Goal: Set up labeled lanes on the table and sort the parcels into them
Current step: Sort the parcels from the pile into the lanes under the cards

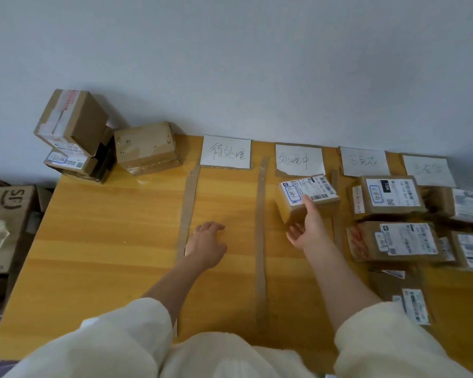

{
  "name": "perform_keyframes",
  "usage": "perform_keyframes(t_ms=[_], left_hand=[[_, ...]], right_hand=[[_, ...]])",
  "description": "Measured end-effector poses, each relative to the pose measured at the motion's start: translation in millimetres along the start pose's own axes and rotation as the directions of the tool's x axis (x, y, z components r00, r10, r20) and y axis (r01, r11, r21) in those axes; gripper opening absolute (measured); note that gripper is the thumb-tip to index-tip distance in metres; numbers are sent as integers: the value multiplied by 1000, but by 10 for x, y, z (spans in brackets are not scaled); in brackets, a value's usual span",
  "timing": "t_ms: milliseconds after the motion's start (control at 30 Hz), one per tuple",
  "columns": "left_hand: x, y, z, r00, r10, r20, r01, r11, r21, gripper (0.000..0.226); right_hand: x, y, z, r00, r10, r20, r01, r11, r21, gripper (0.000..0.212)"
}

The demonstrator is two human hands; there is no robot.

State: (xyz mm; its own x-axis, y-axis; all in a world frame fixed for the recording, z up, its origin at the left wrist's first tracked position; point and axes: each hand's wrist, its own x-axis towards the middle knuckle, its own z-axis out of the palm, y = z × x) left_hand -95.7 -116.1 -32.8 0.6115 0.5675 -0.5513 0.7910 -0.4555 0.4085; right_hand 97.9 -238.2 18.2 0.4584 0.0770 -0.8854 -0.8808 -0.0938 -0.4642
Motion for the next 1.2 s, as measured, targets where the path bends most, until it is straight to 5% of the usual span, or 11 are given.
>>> perform_keyframes(t_ms=[700,1000,1200], left_hand=[[93,11,72,996,-26,79,24,999,30,55],[73,-28,-82,992,-9,125,18,998,-68,56],[14,-294,-394,993,-82,-87,59,967,-248,49]], right_hand=[[197,-114,136,1000,16,-20,-13,990,140,38],[-63,316,315,1000,15,3,-15,1000,-25,21],[-291,539,948,976,-84,201,136,956,-260,8]])
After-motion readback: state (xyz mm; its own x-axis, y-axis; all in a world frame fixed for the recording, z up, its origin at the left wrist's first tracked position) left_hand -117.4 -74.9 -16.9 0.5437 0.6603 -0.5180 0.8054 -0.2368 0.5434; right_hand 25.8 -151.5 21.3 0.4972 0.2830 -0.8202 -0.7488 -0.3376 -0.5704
